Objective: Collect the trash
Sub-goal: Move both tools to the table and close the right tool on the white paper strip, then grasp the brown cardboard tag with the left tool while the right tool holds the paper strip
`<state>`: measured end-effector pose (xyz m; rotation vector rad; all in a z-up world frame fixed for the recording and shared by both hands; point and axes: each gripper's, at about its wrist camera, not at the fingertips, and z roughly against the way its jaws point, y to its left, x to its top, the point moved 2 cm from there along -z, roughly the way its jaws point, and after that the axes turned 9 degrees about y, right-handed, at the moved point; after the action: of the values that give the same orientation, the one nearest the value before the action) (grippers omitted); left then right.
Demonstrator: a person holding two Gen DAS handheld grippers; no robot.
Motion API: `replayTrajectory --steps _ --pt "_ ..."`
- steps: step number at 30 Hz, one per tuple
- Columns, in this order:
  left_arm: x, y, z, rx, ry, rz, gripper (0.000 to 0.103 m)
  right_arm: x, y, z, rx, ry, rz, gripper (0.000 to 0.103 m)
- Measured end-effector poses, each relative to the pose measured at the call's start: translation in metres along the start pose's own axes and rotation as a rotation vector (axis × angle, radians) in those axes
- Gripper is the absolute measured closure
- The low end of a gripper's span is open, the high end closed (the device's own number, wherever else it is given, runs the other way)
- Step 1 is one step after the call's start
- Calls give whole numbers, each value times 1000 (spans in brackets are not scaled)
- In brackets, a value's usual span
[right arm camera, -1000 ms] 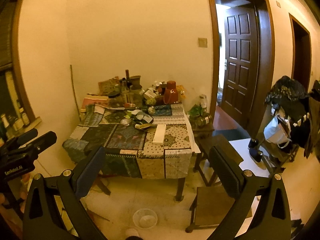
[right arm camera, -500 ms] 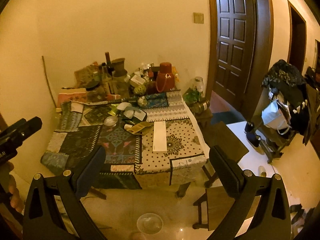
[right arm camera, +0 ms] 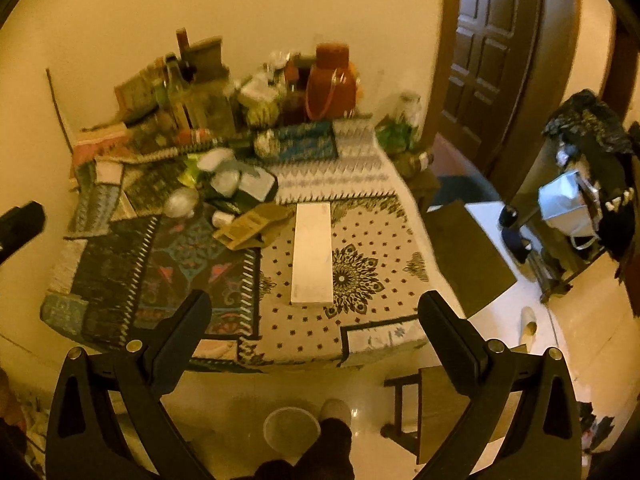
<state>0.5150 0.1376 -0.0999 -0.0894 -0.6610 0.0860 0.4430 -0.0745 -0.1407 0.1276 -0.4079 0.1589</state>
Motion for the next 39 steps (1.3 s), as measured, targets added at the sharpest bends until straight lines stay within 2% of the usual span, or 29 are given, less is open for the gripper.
replayTrajectory --steps 7,9,11,15,17,20,22,24,34,38,39 --pt "19 -2 -62 30 86 59 0 35 -6 -78 63 143 25 1" --pt "22 -2 -77 38 106 72 5 42 -1 -99 71 174 45 2" --pt "22 -1 -93 45 138 81 7 47 1 -115 60 190 66 5" --pt "23 -2 -124 54 195 83 15 51 6 -145 36 227 88 18" --pt "24 -6 -139 53 221 71 16 52 6 -155 30 233 89 22" --pt "25 -13 -159 35 258 43 16 49 9 -164 0 232 104 35" --pt "26 -21 -173 21 288 16 16 45 10 -167 -19 227 111 47" --pt "26 -28 -187 7 314 -19 16 45 8 -166 -19 202 112 52" --pt "21 -65 -247 -54 433 -225 17 45 -25 -155 22 173 85 55" --pt "20 -69 -267 -97 488 -255 30 43 -35 -146 39 169 41 55" --pt "19 -70 -270 -101 500 -255 38 43 -37 -144 42 166 34 55"
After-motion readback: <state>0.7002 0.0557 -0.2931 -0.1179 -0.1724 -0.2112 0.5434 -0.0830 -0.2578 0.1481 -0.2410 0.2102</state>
